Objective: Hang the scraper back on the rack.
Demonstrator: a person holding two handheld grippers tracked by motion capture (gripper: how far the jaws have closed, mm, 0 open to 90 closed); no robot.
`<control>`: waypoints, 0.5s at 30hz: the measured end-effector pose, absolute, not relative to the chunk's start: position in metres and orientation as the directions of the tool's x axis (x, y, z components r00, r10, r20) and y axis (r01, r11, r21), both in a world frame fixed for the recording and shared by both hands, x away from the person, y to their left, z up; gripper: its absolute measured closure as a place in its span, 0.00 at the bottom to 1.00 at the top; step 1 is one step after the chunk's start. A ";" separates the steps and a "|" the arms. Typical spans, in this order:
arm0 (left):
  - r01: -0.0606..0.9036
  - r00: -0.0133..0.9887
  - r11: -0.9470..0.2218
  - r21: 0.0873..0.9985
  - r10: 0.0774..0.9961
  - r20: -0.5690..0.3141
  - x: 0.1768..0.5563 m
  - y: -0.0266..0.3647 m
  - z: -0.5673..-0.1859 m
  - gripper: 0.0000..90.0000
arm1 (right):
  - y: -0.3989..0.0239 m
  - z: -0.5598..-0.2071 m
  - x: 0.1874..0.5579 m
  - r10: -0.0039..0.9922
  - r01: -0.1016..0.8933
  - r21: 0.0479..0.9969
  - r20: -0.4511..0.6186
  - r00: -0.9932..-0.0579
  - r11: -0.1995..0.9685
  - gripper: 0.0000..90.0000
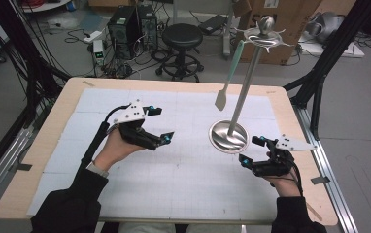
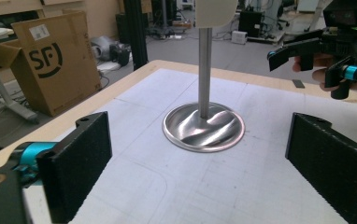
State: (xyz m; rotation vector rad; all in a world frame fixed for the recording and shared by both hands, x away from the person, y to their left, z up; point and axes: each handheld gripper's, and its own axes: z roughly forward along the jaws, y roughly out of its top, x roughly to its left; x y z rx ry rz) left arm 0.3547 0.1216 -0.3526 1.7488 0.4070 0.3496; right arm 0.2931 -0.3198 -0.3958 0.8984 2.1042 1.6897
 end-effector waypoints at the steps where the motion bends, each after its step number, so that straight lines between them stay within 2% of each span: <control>1: 0.086 0.889 -0.190 0.978 0.458 0.011 0.354 0.126 -0.355 0.08 | -0.320 -0.396 0.293 0.631 0.283 0.952 0.150 -0.761 0.115 0.06; 7: 0.100 0.872 -0.138 0.985 0.489 -0.021 0.350 0.154 -0.368 0.07 | -0.321 -0.395 0.291 0.636 0.277 0.954 0.146 -0.758 0.111 0.06; 15: 0.171 0.853 -0.109 0.979 0.514 -0.092 0.341 0.189 -0.387 0.04 | -0.322 -0.396 0.291 0.640 0.275 0.956 0.148 -0.754 0.102 0.06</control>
